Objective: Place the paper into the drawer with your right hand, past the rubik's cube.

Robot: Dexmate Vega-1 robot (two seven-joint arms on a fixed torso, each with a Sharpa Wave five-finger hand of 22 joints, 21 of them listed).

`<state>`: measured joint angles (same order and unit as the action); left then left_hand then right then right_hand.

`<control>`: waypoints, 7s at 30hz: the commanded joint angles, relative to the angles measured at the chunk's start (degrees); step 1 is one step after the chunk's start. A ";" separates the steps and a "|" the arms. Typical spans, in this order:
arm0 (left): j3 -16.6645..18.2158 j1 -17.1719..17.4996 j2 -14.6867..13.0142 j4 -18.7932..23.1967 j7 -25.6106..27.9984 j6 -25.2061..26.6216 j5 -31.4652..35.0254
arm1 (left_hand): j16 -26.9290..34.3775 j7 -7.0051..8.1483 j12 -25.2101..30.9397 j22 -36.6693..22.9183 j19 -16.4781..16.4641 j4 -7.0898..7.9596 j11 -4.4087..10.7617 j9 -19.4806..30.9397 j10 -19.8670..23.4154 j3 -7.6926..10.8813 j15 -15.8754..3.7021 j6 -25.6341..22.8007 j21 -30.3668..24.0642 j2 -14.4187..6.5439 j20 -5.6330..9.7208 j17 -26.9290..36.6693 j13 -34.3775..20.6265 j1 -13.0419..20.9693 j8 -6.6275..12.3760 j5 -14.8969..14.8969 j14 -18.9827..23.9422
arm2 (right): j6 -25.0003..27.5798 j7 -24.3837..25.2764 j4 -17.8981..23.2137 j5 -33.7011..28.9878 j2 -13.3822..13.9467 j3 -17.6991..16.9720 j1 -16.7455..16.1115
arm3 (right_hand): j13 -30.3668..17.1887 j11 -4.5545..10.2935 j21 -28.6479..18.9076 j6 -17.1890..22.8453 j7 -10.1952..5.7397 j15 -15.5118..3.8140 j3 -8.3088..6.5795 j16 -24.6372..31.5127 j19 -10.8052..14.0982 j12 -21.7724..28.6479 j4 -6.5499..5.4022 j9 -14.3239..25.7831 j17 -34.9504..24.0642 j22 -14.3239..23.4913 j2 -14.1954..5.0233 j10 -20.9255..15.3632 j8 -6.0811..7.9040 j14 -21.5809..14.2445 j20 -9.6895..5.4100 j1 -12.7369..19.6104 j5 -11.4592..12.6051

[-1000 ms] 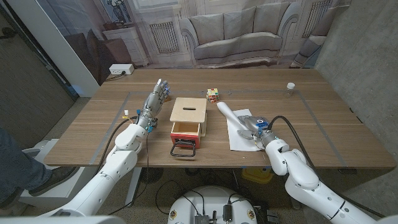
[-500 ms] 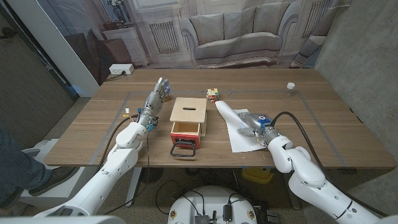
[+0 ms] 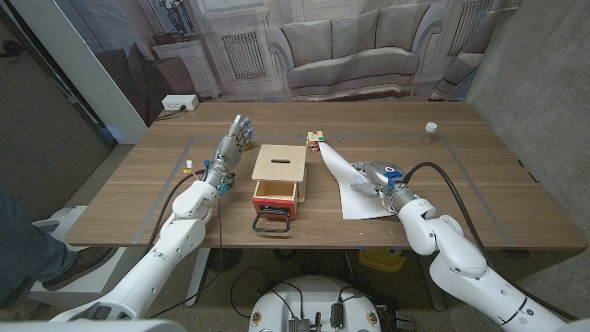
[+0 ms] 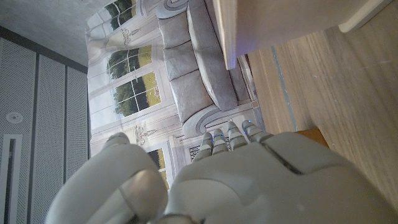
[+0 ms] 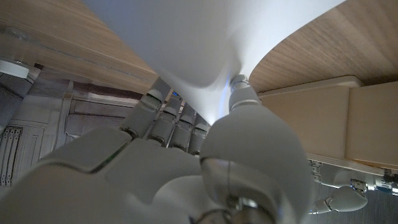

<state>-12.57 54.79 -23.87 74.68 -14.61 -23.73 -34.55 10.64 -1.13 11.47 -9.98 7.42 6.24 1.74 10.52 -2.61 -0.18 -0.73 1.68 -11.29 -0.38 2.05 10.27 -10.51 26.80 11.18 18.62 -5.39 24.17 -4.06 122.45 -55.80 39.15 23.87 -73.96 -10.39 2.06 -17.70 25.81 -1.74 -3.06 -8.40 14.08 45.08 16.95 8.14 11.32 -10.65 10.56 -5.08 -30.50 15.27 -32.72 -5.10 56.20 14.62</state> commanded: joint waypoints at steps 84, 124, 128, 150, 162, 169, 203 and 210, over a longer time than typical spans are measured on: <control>2.64 4.21 -2.15 3.71 1.05 -1.41 -1.89 | 0.04 -0.09 0.12 -0.34 0.90 0.07 0.26 0.29 -0.21 -1.51 -0.06 -0.18 -0.05 -0.68 2.38 0.13 -0.30 0.72 0.17 -0.04 -0.63 | -12.24 -20.05 14.65 -6.21 -1.19 -1.84 8.27 | -0.24 -0.94 1.12 -0.10 1.42 -5.49 0.28 -2.28 -0.37 -2.24 -1.05 0.25 -0.46 0.23 -0.36 0.43 -1.92 0.93 -1.95 0.23 -1.86; 1.76 4.19 -2.23 3.80 2.38 -1.09 -1.87 | 0.03 -0.10 0.12 -0.34 1.01 0.07 0.41 0.29 -0.21 -2.08 -0.11 -0.18 -0.07 -0.93 2.34 0.13 -0.30 0.88 0.16 -0.05 -0.72 | -21.70 -20.70 7.92 -2.48 -2.35 1.98 17.96 | -0.27 -0.88 1.62 -0.10 1.26 -5.51 0.53 -2.63 -0.43 -2.97 -1.25 0.29 -0.51 0.21 -0.41 0.42 -2.53 1.22 -1.73 0.22 -2.12; 1.75 4.08 -2.15 3.46 2.18 -1.08 -2.00 | 0.01 -0.09 0.13 -0.34 1.02 0.08 0.27 0.29 -0.21 -2.14 -0.04 -0.14 -0.07 -0.96 2.38 0.13 -0.30 0.90 0.14 -0.05 -0.77 | -22.01 -21.12 6.69 -2.38 -2.91 2.57 19.00 | -0.28 -0.97 1.68 -0.13 1.34 -5.66 0.55 -2.67 -0.46 -3.02 -1.25 0.29 -0.51 0.21 -0.39 0.39 -2.59 1.28 -1.72 0.24 -2.13; 2.04 4.51 -2.14 3.48 2.15 -1.10 -2.15 | 0.01 -0.08 0.13 -0.34 1.12 0.08 0.64 0.29 -0.20 -2.44 -0.03 -0.17 -0.06 -1.10 2.25 0.13 -0.30 0.98 0.16 -0.06 -0.88 | -26.58 -20.15 3.66 -1.92 -4.01 4.57 21.45 | -0.30 -0.80 2.06 -0.03 1.15 -5.53 0.59 -2.81 -0.74 -3.38 -1.32 0.32 -0.53 0.22 -0.55 0.39 -2.82 1.51 -1.49 0.33 -2.19; 2.19 4.67 -1.94 3.15 1.93 -1.39 -2.32 | 0.02 -0.08 0.13 -0.34 1.14 0.08 0.31 0.29 -0.20 -2.59 -0.03 -0.24 -0.07 -1.18 2.20 0.13 -0.30 1.03 0.18 -0.06 -0.86 | -27.75 -21.59 2.26 -1.34 -4.81 5.56 22.72 | -0.31 -0.96 2.36 -0.22 1.13 -5.46 0.74 -3.00 -1.14 -3.65 -1.37 0.33 -0.52 0.21 -0.43 0.68 -3.02 2.00 -1.30 0.25 -2.22; 2.28 4.71 -1.86 3.00 1.80 -1.37 -2.39 | 0.03 -0.08 0.12 -0.34 1.16 0.08 0.43 0.29 -0.23 -2.68 0.02 -0.22 -0.07 -1.22 2.14 0.13 -0.30 1.05 0.17 -0.06 -0.87 | -28.59 -22.17 1.38 -0.82 -5.25 6.25 23.37 | -0.31 -0.81 2.63 -0.27 1.01 -5.30 0.83 -3.01 -1.60 -3.75 -1.46 0.34 -0.53 0.21 -0.41 0.69 -3.10 2.07 -1.28 0.13 -2.22; 2.38 4.06 -1.26 2.22 1.24 -1.04 -2.14 | 0.04 -0.07 0.16 -0.34 1.25 0.07 0.49 0.29 -0.14 -3.07 0.02 -0.27 -0.07 -1.41 2.13 0.13 -0.30 1.19 0.18 -0.06 -0.87 | -31.79 -20.78 -7.09 1.78 -8.72 9.89 26.88 | -0.34 -0.76 3.11 -0.18 1.10 -4.98 0.97 -3.02 -1.99 -4.04 -1.71 0.36 -0.55 0.25 -0.69 0.62 -3.27 2.31 -1.24 -0.05 -2.22; 2.35 3.91 -1.01 2.07 1.30 -1.06 -1.94 | 0.04 -0.08 0.12 -0.34 1.26 0.07 0.56 0.29 -0.24 -3.16 -0.04 -0.25 -0.08 -1.46 2.10 0.13 -0.30 1.22 0.17 -0.06 -0.89 | -32.01 -20.52 -9.08 2.32 -9.01 10.47 27.28 | -0.34 -0.88 3.17 -0.14 1.15 -5.01 0.94 -3.01 -2.03 -4.06 -1.66 0.37 -0.53 0.25 -0.73 0.55 -3.28 2.29 -1.18 0.06 -2.21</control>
<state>-10.13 59.01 -25.27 77.08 -13.29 -24.96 -36.83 10.64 -1.13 11.47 -9.98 8.13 6.09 1.94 10.52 -2.82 -3.01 -0.61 1.69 -11.29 -1.60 1.95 10.27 -10.51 28.03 11.18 18.62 -5.67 -7.35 -25.15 116.17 -54.37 30.73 33.51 -47.39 -10.51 1.23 -14.60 25.49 -0.83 -2.78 -7.36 11.19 43.31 12.83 6.63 11.60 -11.05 10.51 -5.76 -30.07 12.08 -30.54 -4.39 55.96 12.63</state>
